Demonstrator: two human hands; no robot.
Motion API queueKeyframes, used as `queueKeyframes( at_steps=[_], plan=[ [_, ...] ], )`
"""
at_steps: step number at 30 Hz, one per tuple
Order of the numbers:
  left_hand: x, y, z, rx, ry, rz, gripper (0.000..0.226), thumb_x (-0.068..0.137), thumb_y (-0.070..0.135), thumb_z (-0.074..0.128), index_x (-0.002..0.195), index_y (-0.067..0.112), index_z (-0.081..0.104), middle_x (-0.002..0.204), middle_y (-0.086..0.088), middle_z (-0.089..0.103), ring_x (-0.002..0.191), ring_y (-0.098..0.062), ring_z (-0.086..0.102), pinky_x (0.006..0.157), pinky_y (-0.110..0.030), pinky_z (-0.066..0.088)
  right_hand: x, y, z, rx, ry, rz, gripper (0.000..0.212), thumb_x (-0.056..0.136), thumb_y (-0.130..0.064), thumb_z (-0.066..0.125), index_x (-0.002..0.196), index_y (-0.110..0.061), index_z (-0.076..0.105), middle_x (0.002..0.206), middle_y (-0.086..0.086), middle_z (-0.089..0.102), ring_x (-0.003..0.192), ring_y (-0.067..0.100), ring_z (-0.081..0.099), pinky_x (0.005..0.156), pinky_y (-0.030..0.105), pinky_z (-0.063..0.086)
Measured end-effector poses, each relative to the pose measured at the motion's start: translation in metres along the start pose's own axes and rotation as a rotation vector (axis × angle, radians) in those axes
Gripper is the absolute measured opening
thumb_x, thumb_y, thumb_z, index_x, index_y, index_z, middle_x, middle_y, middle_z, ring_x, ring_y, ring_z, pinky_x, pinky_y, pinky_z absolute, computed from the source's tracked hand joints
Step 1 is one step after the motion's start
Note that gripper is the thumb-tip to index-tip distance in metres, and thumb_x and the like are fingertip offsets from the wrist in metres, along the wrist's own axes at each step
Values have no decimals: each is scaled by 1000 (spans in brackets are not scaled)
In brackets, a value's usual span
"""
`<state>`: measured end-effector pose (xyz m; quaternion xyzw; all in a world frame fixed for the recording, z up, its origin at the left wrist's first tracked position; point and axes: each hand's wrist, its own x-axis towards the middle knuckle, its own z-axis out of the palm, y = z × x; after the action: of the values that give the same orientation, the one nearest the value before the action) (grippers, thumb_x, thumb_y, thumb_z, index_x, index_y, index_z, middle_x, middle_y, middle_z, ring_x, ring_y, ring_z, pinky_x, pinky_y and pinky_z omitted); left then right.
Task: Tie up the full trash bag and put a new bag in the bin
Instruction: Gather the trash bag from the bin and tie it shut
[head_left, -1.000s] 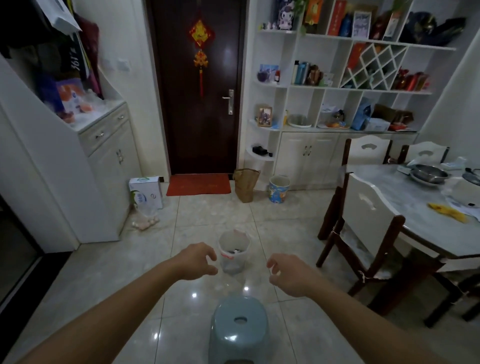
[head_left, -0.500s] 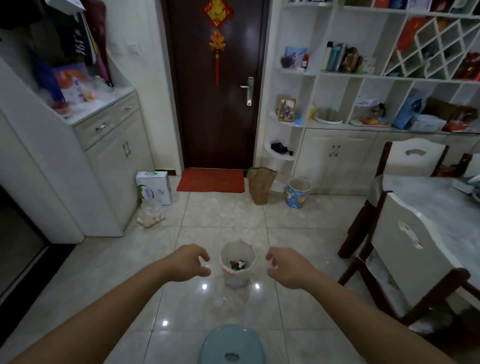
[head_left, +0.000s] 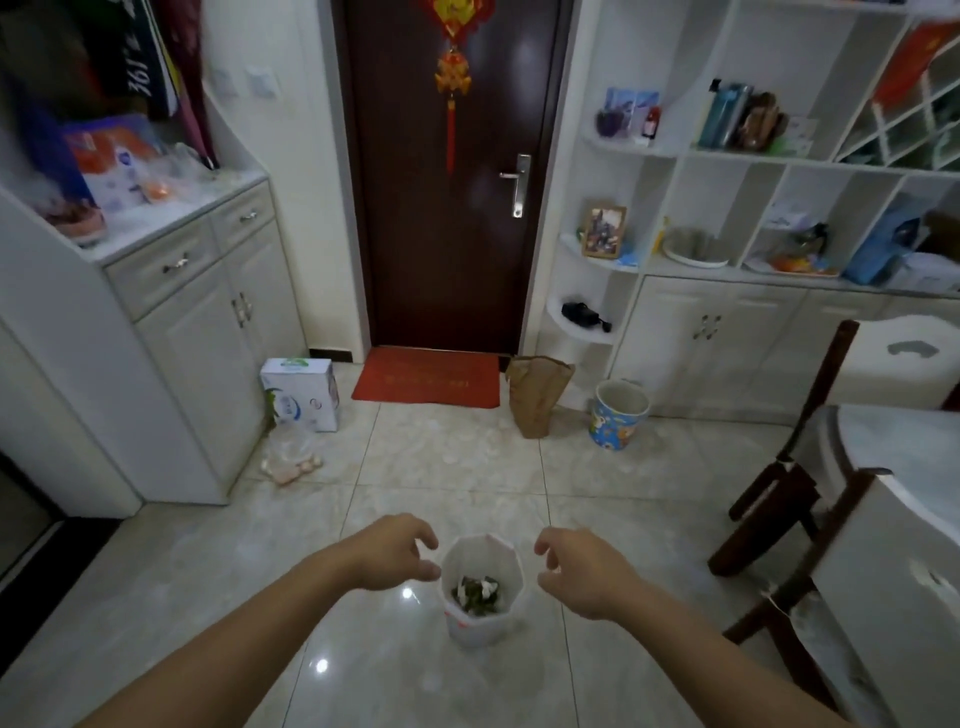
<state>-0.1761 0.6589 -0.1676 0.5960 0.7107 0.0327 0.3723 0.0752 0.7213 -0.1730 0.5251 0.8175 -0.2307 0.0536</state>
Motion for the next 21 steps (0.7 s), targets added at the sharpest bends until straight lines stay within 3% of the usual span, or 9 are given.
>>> queueKeyframes(
  at_steps=[6, 12, 21],
  plan=[
    [88, -48, -65, 51, -87, 57, 49, 84, 40, 69, 127, 19, 58, 117, -3, 64, 97, -13, 64, 84, -26, 54, 84, -36, 1, 64, -39, 131, 33, 92, -30, 58, 124, -22, 57, 117, -1, 66, 103, 18, 62, 88, 32, 51],
    [164, -52, -102, 135, -167, 134, 47, 86, 39, 67, 127, 19, 58, 123, -3, 62, 102, -15, 62, 89, -29, 52, 160, -56, -12, 76, -59, 195, 38, 89, -30, 57, 127, -23, 55, 122, 2, 63, 105, 21, 61, 89, 35, 52],
    [274, -35, -86, 44, -163, 62, 48, 86, 36, 68, 129, 17, 57, 123, -5, 63, 102, -16, 63, 87, -28, 52, 268, 7, -15, 52, -160, 110, 38, 92, -31, 58, 129, -21, 54, 123, 3, 62, 106, 21, 60, 88, 33, 51]
  ],
)
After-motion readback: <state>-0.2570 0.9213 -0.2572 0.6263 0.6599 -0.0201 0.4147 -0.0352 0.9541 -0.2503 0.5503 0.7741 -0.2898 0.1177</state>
